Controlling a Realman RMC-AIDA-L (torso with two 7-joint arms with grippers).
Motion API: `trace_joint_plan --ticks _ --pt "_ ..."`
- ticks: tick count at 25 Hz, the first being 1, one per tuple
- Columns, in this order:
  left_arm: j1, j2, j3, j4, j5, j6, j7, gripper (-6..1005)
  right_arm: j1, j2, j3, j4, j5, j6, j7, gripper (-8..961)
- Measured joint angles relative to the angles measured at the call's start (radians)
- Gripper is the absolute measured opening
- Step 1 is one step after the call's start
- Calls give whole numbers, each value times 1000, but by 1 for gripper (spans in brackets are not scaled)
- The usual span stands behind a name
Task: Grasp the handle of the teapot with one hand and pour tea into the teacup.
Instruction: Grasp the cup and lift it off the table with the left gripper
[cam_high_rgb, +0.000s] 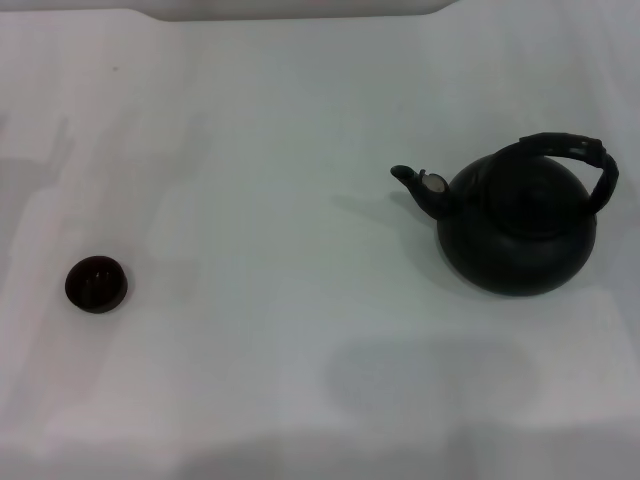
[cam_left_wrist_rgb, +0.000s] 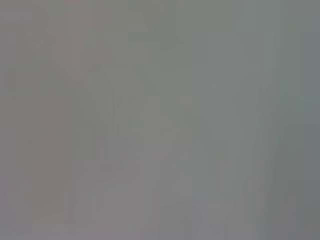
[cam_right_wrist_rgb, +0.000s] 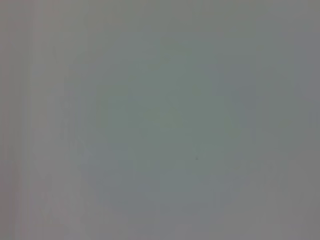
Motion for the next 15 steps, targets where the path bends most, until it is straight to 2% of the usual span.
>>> trace_joint_plan --ticks 15 --pt "7 5 1 10 109 -10 1 815 -13 -1 -29 0 -13 -56 -2 885"
